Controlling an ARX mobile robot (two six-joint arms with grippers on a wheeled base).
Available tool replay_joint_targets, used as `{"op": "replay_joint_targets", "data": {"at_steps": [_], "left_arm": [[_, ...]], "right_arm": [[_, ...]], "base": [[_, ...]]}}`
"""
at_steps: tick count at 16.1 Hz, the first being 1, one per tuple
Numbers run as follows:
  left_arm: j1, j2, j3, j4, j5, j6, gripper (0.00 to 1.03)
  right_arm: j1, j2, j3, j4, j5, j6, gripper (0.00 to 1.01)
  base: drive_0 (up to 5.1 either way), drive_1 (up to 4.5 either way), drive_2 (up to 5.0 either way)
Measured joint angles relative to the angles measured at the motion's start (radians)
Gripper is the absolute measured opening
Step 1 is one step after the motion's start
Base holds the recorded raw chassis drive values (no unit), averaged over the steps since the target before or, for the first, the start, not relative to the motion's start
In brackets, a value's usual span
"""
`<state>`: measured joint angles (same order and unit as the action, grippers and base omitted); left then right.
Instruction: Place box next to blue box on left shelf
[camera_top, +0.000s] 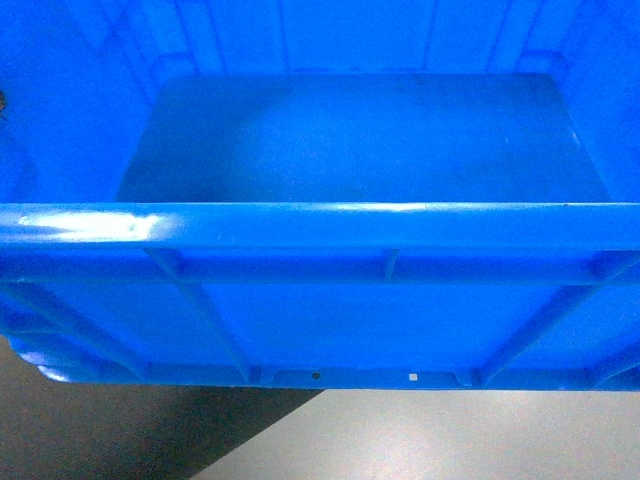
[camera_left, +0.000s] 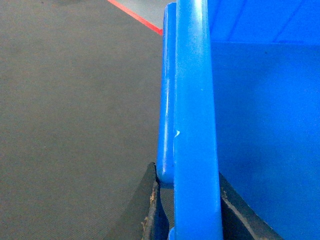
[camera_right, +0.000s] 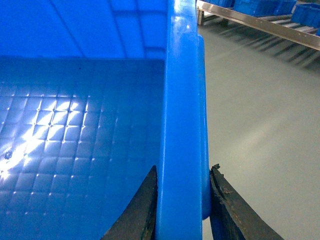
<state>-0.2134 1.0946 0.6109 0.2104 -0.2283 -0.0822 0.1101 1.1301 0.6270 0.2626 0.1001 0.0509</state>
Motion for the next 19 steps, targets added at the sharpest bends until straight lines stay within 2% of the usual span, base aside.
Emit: {"op": "replay_joint_targets", "data": {"at_steps": [19], "left_arm": [[0.0,0.0,0.0,0.0,0.0,0.0,0.18]], "right_arm": [[0.0,0.0,0.0,0.0,0.0,0.0,0.21]], "base": [[-1.6,-1.61,-1.6]]}}
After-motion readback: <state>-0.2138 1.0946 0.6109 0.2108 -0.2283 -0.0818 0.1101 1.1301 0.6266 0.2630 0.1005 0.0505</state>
